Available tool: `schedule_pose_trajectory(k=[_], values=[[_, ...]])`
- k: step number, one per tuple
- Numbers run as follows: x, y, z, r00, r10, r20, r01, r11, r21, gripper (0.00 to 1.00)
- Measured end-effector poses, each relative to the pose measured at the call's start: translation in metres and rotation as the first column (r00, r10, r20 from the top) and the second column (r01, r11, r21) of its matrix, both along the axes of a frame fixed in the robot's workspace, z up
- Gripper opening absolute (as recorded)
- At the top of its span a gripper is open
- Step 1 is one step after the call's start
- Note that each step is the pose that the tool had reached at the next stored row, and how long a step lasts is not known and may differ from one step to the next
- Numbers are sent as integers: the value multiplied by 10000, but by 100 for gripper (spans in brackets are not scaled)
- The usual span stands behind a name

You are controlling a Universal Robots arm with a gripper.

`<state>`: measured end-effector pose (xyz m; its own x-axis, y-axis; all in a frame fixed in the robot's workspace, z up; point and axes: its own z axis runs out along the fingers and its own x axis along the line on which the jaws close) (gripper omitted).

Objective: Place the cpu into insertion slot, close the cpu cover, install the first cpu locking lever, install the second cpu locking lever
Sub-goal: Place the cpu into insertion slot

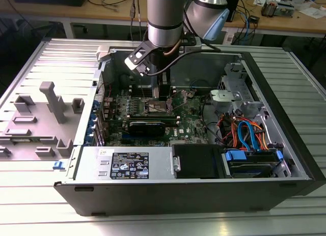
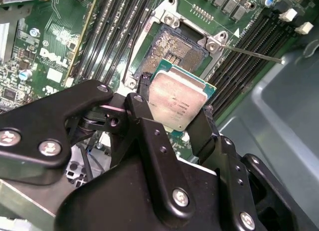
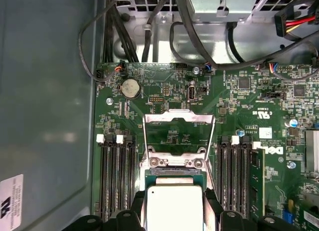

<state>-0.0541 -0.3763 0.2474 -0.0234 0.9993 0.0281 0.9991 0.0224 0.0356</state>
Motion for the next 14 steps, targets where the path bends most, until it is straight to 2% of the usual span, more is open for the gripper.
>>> schedule_pose_trajectory(k=[2, 14], values=[[-17, 0, -65, 10000, -11, 9, 11, 10000, -1, 55], [-49, 0, -300, 10000, -53, 20, 53, 10000, -1, 55]])
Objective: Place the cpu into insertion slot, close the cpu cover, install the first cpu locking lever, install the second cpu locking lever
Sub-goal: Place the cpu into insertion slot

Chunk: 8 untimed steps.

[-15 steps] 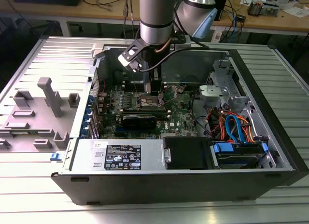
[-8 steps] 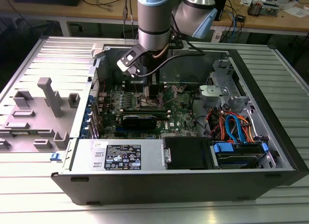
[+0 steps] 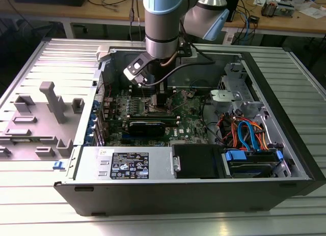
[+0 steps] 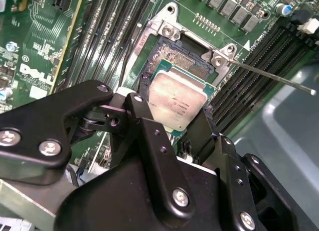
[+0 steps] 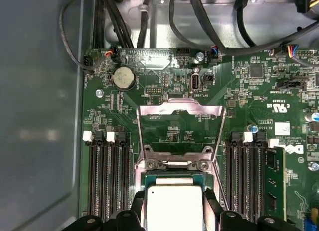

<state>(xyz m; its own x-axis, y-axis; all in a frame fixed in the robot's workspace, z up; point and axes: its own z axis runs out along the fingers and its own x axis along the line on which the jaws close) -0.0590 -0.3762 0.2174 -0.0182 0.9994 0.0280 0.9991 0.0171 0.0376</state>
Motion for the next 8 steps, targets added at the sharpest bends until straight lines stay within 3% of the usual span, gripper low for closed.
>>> schedule_pose_trajectory(k=[8], values=[[-43, 0, -54, 10000, -18, 2, 18, 10000, 1, 55]])
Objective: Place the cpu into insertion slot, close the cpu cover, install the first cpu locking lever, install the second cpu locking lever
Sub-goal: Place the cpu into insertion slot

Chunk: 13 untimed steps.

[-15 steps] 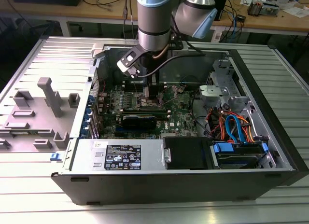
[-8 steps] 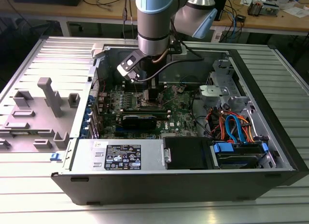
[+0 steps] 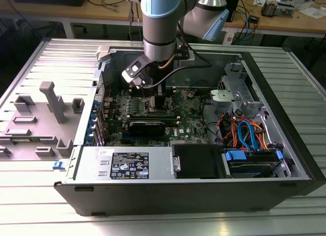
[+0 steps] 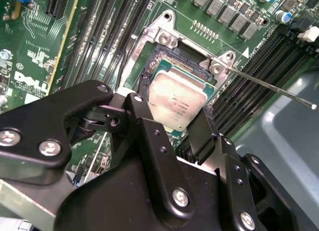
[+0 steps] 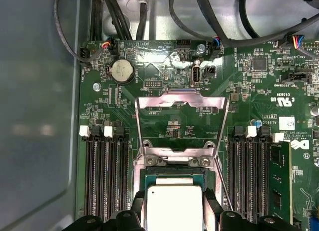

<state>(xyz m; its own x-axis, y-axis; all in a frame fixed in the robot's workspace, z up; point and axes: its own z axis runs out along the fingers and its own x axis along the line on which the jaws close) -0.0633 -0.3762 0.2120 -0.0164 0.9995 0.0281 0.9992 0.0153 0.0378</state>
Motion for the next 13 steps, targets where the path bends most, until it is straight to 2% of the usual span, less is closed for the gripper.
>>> schedule_pose_trajectory(k=[13], values=[[-9, -13, -93, 10000, -53, -1, 53, 10000, -1, 55]])
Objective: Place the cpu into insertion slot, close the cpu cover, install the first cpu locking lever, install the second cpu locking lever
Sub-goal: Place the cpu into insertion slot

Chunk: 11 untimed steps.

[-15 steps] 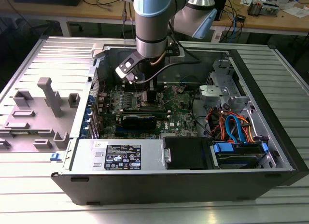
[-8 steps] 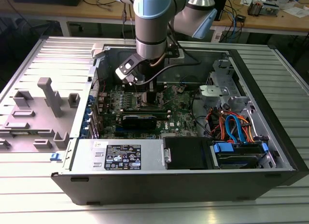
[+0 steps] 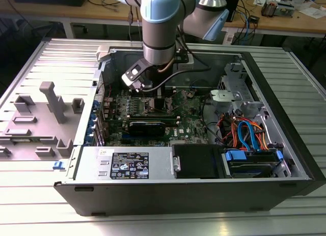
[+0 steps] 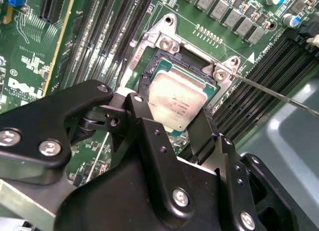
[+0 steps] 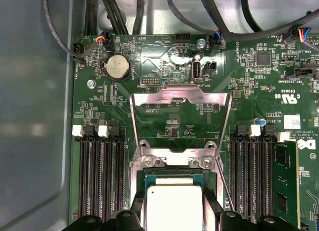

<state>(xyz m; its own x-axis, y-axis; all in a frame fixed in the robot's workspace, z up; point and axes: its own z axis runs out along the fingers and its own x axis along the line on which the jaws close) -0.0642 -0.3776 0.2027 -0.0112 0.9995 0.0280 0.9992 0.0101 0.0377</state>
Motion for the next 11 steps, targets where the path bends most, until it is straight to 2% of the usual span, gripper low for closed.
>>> schedule_pose_trajectory(k=[11], values=[[-1, -14, -77, 10000, -29, -2, 29, 10000, -4, 55]])
